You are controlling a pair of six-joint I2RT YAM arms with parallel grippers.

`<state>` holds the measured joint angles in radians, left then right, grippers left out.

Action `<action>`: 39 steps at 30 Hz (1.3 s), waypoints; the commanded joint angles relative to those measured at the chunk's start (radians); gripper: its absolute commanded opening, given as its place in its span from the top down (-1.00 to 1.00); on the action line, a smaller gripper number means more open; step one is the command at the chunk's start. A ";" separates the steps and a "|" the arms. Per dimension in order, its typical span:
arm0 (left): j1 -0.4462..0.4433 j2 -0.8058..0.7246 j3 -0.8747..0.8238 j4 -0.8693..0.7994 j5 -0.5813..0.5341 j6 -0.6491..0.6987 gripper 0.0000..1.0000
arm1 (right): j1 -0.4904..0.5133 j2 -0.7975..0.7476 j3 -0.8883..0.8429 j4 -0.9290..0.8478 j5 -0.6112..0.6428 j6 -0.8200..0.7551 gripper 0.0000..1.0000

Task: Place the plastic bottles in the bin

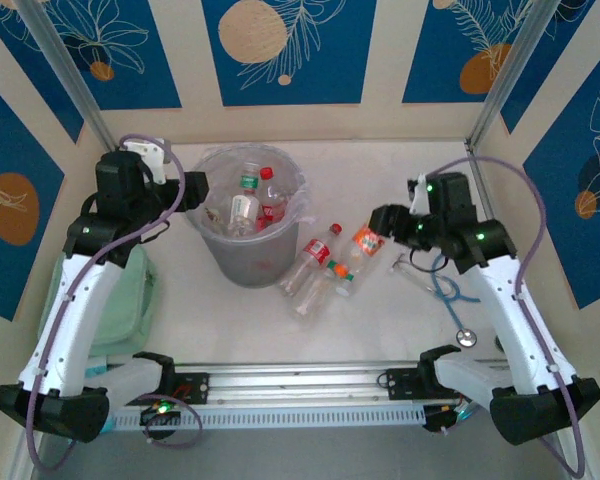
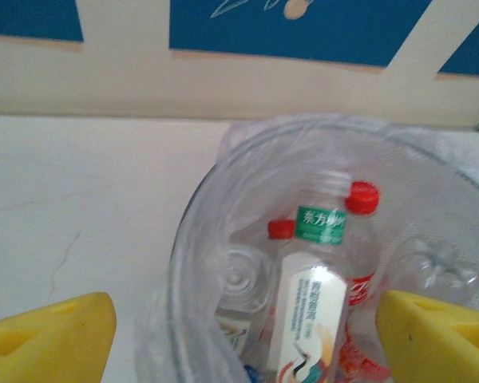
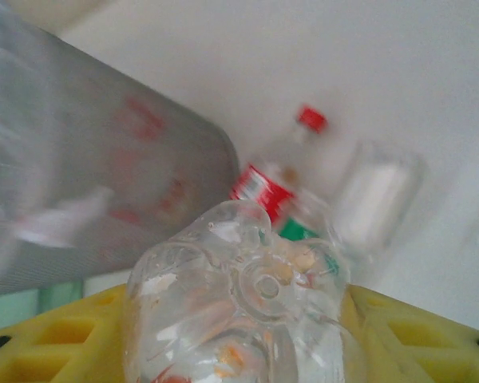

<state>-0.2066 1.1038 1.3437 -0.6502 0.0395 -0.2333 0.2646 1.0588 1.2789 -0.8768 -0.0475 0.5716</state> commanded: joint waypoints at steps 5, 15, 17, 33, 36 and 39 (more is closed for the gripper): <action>0.009 -0.045 -0.117 0.003 -0.007 -0.017 -0.62 | 0.044 0.116 0.304 0.145 0.012 -0.097 0.39; 0.005 -0.037 -0.213 0.082 0.098 -0.084 -0.50 | 0.241 0.403 0.541 0.400 0.004 -0.260 0.43; 0.003 -0.033 -0.220 0.090 0.105 -0.091 -0.50 | 0.278 0.479 0.592 0.388 0.007 -0.308 0.43; 0.002 -0.044 -0.228 0.090 0.084 -0.097 -0.49 | 0.464 0.746 0.616 0.183 0.024 -0.490 0.14; 0.003 -0.046 -0.228 0.093 0.092 -0.100 -0.48 | 0.464 0.762 0.609 0.166 0.029 -0.470 -0.14; 0.002 -0.054 -0.228 0.093 0.096 -0.101 -0.48 | 0.466 0.765 0.624 0.151 0.032 -0.470 -0.48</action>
<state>-0.2050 1.0740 1.1244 -0.5793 0.1154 -0.3176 0.7208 1.8107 1.9011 -0.6975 -0.0212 0.1005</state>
